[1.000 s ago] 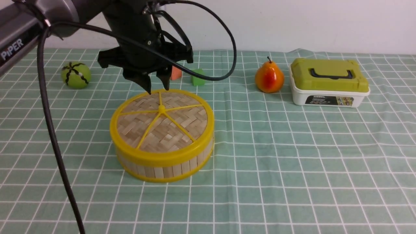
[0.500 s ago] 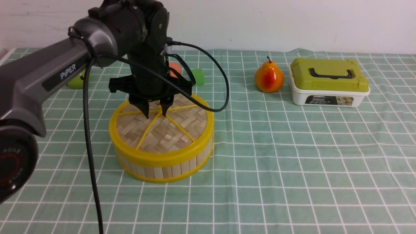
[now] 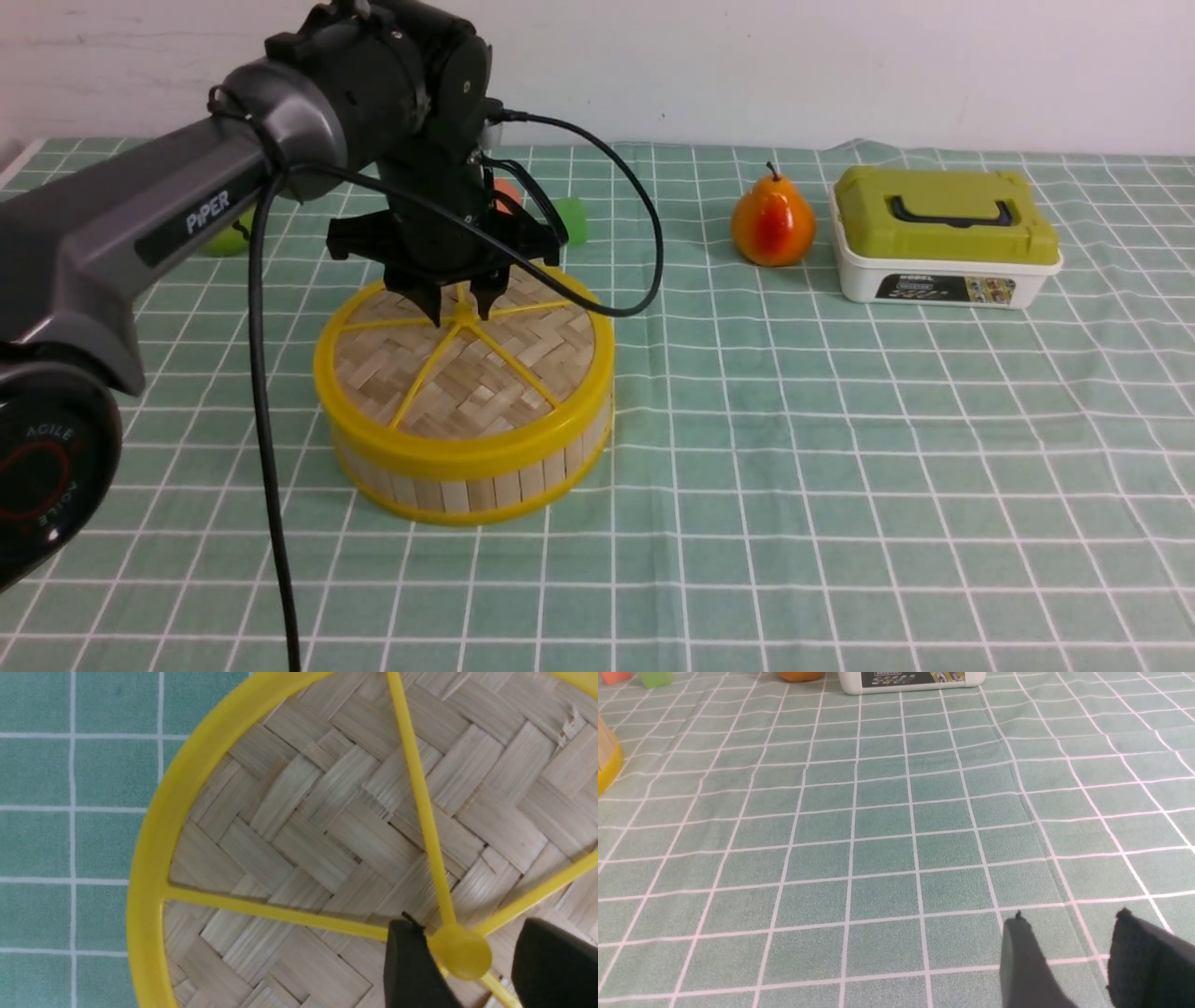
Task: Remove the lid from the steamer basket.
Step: Use the left arm to lift the lid of the steamer
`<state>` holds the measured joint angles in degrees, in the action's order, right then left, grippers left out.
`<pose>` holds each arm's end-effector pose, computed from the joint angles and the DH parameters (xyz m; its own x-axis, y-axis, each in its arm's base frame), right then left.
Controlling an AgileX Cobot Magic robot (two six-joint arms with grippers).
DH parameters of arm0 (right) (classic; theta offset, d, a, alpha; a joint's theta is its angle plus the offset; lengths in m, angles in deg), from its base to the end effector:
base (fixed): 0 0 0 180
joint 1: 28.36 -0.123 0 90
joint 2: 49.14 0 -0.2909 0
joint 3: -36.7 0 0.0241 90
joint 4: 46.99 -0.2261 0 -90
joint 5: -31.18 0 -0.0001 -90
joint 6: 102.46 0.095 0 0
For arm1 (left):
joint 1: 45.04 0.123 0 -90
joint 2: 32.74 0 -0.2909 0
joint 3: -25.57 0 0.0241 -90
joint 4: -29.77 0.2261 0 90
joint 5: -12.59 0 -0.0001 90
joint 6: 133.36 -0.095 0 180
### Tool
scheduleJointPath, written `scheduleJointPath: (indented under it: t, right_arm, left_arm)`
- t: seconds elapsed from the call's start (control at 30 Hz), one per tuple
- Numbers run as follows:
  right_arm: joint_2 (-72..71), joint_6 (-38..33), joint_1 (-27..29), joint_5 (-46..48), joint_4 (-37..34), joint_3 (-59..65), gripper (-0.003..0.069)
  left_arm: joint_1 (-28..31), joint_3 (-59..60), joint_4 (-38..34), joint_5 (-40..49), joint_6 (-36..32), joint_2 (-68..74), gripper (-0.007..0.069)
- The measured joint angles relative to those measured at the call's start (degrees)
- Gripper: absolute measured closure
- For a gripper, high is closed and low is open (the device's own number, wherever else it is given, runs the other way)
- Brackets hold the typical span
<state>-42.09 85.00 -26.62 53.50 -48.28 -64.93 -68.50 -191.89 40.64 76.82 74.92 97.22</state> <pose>0.0252 0.0000 0.1717 -0.2977 0.1596 -0.9412 0.0678 0.9870 0.1459 0.4204 -0.1648 0.2744 -0.9019 -0.0371 -0.4303 -0.0327 0.9993 -0.0176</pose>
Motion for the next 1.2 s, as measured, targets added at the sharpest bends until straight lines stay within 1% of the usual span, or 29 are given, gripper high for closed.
scheduleJointPath:
  t: [0.3,0.53,0.57,0.6,0.63,0.67,0.73,1.0,1.2]
  right_arm:
    - [0.0,0.0,0.0,0.0,0.0,0.0,0.0418]
    - [0.0,0.0,0.0,0.0,0.0,0.0,0.0418]
    - [0.0,0.0,0.0,0.0,0.0,0.0,0.0418]
    - [0.0,0.0,0.0,0.0,0.0,0.0,0.0418]
    - [0.0,0.0,0.0,0.0,0.0,0.0,0.0418]
    - [0.0,0.0,0.0,0.0,0.0,0.0,0.0418]
    - [0.0,0.0,0.0,0.0,0.0,0.0,0.0418]
    - [0.0,0.0,0.0,0.0,0.0,0.0,0.0418]
    - [0.0,0.0,0.0,0.0,0.0,0.0,0.0418]
  left_arm:
    - [0.0,0.0,0.25,-0.05,0.0,1.06,0.0323]
    - [0.0,0.0,0.39,-0.25,0.02,1.06,0.0414]
    - [0.0,0.0,0.39,-0.3,0.07,1.06,0.0418]
    - [0.0,0.0,0.45,-0.47,0.07,1.06,0.0444]
    - [0.0,0.0,0.51,-0.52,0.07,1.06,0.0447]
    - [0.0,0.0,0.51,-0.6,0.07,1.06,0.0481]
    - [-0.05,0.0,0.46,-0.6,0.07,1.06,0.0508]
    - [-0.05,0.0,0.51,-0.11,0.26,0.87,0.0513]
    - [-0.05,-2.67,0.72,3.55,0.26,-1.64,0.0513]
